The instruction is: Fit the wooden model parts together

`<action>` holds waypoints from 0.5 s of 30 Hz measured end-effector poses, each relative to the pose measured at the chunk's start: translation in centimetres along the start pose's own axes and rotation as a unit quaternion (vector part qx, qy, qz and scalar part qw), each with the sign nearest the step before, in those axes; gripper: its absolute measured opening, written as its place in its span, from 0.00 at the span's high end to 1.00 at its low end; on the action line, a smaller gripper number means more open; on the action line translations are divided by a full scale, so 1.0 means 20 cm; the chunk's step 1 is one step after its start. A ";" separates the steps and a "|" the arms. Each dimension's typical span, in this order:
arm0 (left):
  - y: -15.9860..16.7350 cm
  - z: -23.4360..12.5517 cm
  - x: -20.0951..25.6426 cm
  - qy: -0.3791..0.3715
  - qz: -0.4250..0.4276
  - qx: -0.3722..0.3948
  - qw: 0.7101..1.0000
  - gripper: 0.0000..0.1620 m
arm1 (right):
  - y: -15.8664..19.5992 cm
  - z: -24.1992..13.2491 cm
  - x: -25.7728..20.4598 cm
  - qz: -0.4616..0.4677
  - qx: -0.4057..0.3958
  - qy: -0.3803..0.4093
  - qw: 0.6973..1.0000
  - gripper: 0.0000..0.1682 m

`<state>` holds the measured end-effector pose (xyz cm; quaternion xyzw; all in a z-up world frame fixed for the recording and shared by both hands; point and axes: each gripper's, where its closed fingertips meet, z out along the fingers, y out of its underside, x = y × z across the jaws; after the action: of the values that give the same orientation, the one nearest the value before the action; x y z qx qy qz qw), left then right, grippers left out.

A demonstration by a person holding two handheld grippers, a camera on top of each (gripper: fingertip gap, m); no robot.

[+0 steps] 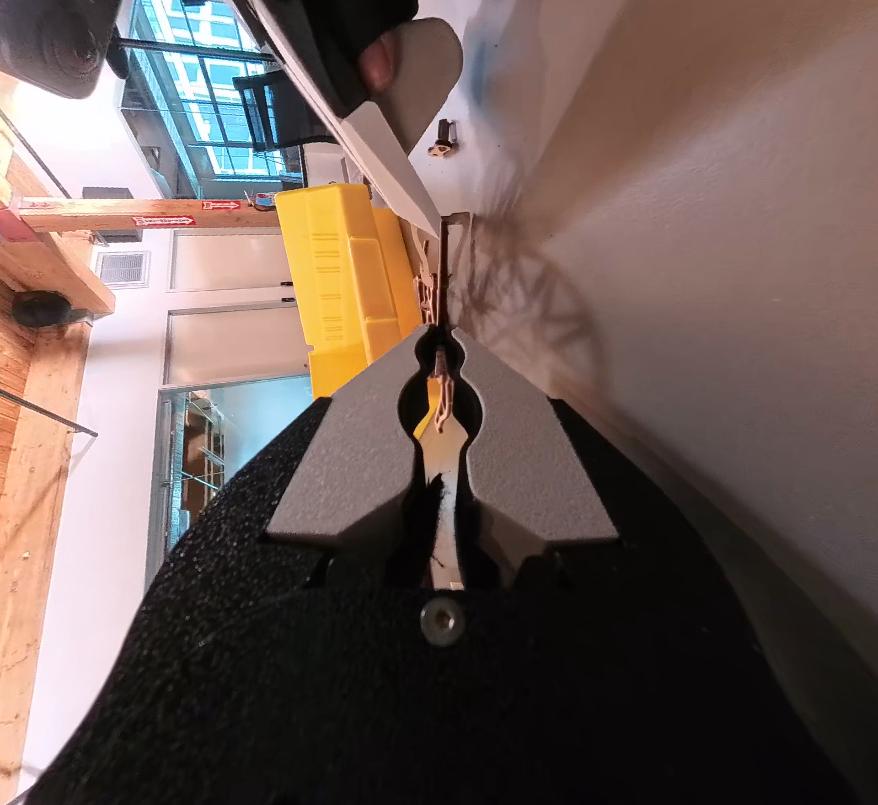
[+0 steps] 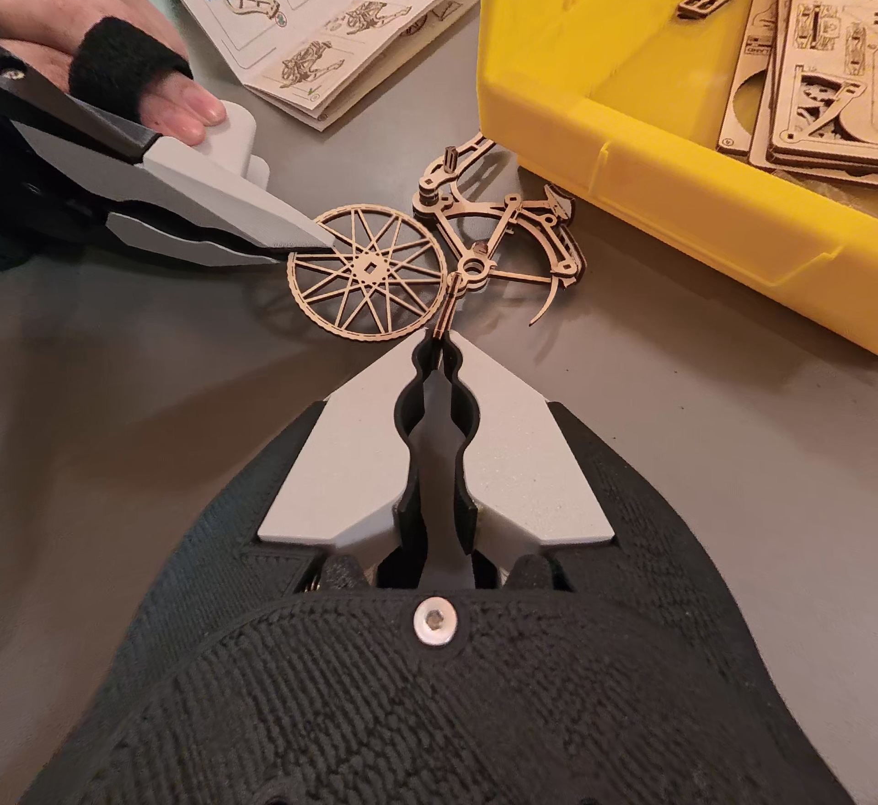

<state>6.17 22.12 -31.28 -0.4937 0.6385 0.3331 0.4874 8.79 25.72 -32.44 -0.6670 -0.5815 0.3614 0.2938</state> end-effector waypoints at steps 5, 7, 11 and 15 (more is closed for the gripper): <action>0.02 0.01 0.01 0.003 0.000 -0.011 1.000 1.00 | 0.00 0.00 0.00 0.010 -0.001 -0.005 1.000 0.99; 0.03 0.02 0.01 0.006 -0.002 -0.012 1.000 1.00 | -0.01 -0.01 0.00 0.009 0.008 -0.007 1.000 0.95; 0.02 0.02 0.01 0.005 -0.002 -0.008 1.000 1.00 | -0.07 -0.07 0.12 0.023 0.033 0.004 0.999 0.89; 0.02 0.02 0.00 0.003 -0.004 -0.007 1.000 1.00 | -0.07 -0.04 0.27 0.005 -0.021 0.032 0.999 0.84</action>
<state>6.00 22.65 -31.49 -0.5007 0.6356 0.3346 0.4830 8.89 31.21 -31.59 -0.6869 -0.5760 0.3292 0.2967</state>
